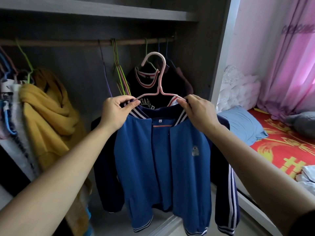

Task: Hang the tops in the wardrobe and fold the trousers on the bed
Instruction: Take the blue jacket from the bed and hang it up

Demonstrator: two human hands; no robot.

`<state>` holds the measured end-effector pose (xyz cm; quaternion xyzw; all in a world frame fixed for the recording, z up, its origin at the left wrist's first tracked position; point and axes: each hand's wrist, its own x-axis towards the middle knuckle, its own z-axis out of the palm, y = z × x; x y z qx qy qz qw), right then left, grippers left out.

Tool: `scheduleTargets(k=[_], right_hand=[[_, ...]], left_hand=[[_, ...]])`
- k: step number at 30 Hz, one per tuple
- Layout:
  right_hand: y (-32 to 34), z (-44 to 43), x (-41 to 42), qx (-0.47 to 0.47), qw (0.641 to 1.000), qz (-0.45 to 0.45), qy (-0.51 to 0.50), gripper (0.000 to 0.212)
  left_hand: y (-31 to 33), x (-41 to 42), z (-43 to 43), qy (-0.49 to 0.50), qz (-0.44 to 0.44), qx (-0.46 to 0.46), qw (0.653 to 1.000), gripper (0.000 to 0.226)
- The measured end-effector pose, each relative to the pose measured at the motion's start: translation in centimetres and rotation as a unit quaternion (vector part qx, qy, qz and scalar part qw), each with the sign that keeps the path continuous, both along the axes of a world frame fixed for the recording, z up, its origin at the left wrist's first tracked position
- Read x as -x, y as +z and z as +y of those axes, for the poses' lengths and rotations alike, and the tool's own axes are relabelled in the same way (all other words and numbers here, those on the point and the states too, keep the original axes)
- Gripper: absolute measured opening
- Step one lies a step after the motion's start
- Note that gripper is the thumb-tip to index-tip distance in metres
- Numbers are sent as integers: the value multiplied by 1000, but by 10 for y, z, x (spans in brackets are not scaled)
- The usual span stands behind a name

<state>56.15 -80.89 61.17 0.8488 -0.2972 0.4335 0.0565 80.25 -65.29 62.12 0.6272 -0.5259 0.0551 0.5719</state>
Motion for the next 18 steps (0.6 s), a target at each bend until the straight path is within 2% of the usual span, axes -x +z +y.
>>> scheduleTargets(k=[2, 5, 9, 14, 18], right_hand=[[4, 3, -4, 5, 1000, -10, 10, 47], [13, 2, -4, 26, 999, -2, 38, 47], [20, -3, 2, 61, 991, 63, 98, 39], [17, -4, -2, 82, 995, 34, 53, 41], [17, -12, 3, 76, 996, 21, 48, 36]], left_hand=[[0, 7, -2, 1, -4, 16, 1000, 6], [0, 4, -1, 4, 8, 20, 1000, 14], [-5, -5, 1, -2, 4, 1, 1000, 17], [-8, -5, -4, 9, -13, -20, 1000, 26], [-9, -1, -9, 27, -6, -39, 999, 20]])
